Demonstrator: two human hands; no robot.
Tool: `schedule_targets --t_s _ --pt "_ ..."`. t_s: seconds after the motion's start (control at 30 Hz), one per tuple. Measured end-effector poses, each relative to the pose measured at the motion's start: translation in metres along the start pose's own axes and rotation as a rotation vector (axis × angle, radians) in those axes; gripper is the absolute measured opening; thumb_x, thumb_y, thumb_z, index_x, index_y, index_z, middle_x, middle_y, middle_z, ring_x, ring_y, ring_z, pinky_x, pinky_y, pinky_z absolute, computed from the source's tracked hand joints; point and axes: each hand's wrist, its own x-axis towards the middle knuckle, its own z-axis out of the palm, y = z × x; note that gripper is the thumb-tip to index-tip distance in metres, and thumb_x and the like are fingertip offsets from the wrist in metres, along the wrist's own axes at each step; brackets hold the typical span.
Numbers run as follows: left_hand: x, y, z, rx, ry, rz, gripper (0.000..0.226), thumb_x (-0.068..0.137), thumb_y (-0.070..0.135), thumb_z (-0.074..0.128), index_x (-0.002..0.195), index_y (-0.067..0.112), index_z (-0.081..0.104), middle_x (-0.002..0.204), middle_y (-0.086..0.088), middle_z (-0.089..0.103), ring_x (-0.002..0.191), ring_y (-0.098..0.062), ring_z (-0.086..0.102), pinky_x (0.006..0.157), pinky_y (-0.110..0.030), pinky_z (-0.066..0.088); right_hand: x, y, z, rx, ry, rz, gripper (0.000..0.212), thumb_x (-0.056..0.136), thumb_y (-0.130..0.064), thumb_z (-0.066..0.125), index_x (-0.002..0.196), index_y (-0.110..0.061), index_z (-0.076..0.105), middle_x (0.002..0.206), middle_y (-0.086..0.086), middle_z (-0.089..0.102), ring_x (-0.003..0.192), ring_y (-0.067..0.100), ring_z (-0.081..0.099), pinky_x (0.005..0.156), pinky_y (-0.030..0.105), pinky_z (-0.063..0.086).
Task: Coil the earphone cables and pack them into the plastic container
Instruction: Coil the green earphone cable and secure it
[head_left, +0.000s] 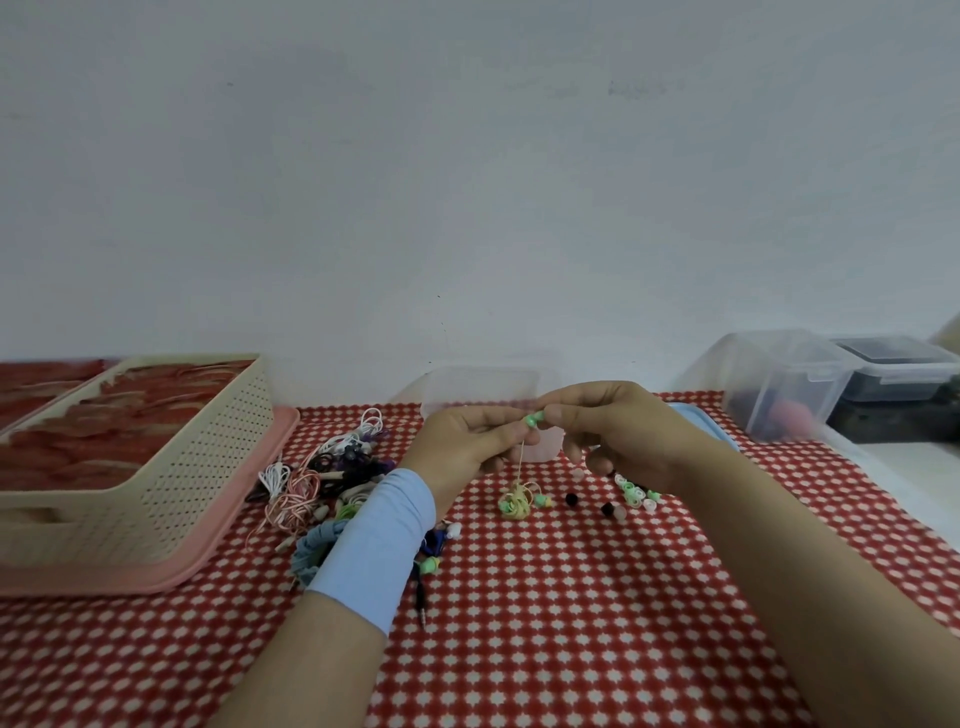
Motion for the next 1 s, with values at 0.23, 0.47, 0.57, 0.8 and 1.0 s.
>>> schedule_targets --t_s 0.23,0.47,0.57,0.8,1.0 --pt "-0.001 0.0 0.0 -0.018 -0.017 0.008 0.013 0.09 0.008 0.067 0.099 0.014 0.075 0.089 -0.006 0.076 0.069 -0.007 0.063 0.066 -0.022 0.05 -0.001 -0.001 -0.002 0.029 -0.034 0.046 0.021 0.091 -0.008 0.067 0.108 -0.002 0.077 0.09 0.011 0.075 0.057 0.016 0.056 0.039 0.02 0.037" --pt "-0.003 0.0 -0.001 0.022 -0.017 0.015 0.013 0.086 0.005 0.07 0.092 0.016 0.075 0.086 -0.007 0.077 0.072 -0.01 0.065 0.077 -0.03 0.053 0.001 0.001 -0.004 0.012 -0.085 0.083 0.04 0.074 -0.019 0.074 0.11 -0.004 0.078 0.107 0.021 0.074 0.057 0.016 0.057 0.04 0.02 0.038" --pt "-0.004 0.001 -0.001 0.045 -0.022 0.017 0.014 0.085 0.004 0.071 0.093 0.014 0.074 0.084 -0.007 0.077 0.071 -0.01 0.065 0.078 -0.029 0.054 0.003 0.003 -0.004 -0.007 -0.076 0.089 0.039 0.073 -0.022 0.076 0.109 -0.005 0.078 0.109 0.021 0.073 0.057 0.016 0.057 0.04 0.02 0.039" --pt "-0.005 0.002 0.002 0.011 -0.051 0.012 0.014 0.086 0.003 0.069 0.096 0.01 0.074 0.086 -0.011 0.075 0.072 -0.012 0.066 0.073 -0.025 0.053 0.004 0.008 -0.007 0.06 -0.153 0.083 0.032 0.08 -0.017 0.071 0.109 -0.004 0.077 0.1 0.018 0.072 0.055 0.013 0.058 0.04 0.018 0.037" --pt "-0.006 0.005 0.002 0.026 -0.06 0.002 0.015 0.085 0.001 0.07 0.097 0.009 0.073 0.083 -0.009 0.075 0.07 -0.013 0.064 0.07 -0.023 0.054 0.002 0.009 -0.008 0.037 -0.171 0.068 0.023 0.081 -0.019 0.071 0.1 -0.011 0.081 0.098 0.014 0.074 0.06 0.013 0.062 0.041 0.018 0.038"
